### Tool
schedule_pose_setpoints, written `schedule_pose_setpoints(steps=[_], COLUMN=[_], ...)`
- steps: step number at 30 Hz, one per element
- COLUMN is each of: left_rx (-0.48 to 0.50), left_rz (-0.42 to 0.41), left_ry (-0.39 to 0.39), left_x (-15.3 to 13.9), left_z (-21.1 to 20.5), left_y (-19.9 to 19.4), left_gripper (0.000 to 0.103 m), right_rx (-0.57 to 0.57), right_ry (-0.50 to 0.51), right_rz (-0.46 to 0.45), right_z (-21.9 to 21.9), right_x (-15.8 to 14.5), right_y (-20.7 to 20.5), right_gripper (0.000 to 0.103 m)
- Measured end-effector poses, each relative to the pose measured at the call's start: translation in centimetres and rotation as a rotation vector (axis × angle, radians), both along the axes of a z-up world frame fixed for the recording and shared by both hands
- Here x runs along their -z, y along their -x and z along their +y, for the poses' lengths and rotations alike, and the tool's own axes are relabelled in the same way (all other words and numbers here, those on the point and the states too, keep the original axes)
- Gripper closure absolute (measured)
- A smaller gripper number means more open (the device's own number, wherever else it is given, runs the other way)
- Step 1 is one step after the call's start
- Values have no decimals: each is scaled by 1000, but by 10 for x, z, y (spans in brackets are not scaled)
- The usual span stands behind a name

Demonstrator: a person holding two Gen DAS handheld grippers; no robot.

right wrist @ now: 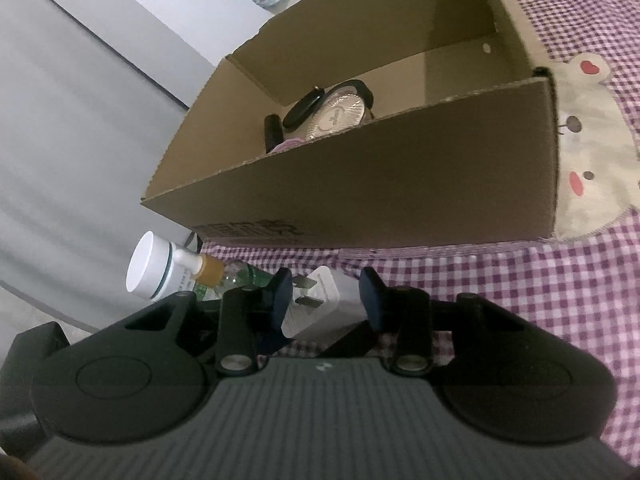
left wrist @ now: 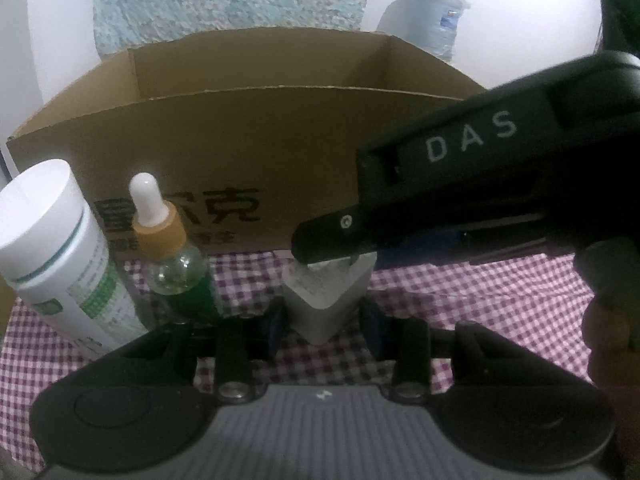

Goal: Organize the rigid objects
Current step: 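Move the right gripper down onto the white plug charger, then close the right gripper on the charger and lift it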

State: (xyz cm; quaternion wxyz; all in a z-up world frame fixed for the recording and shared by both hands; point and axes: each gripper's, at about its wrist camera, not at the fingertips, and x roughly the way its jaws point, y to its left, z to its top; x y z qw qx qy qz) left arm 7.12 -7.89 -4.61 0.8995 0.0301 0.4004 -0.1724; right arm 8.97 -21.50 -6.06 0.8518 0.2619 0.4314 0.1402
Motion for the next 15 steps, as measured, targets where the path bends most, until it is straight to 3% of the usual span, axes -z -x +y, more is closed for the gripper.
schedule_pose_setpoints(steps=[15], left_rx=[18], left_rz=[0], left_ry=[-11], left_x=[0], left_z=[-16], left_y=[1], left_gripper=[58], right_rx=[29], right_ry=[-20], right_rz=[10], right_z=[-8], right_x=[4], right_y=[9], right_gripper=[66])
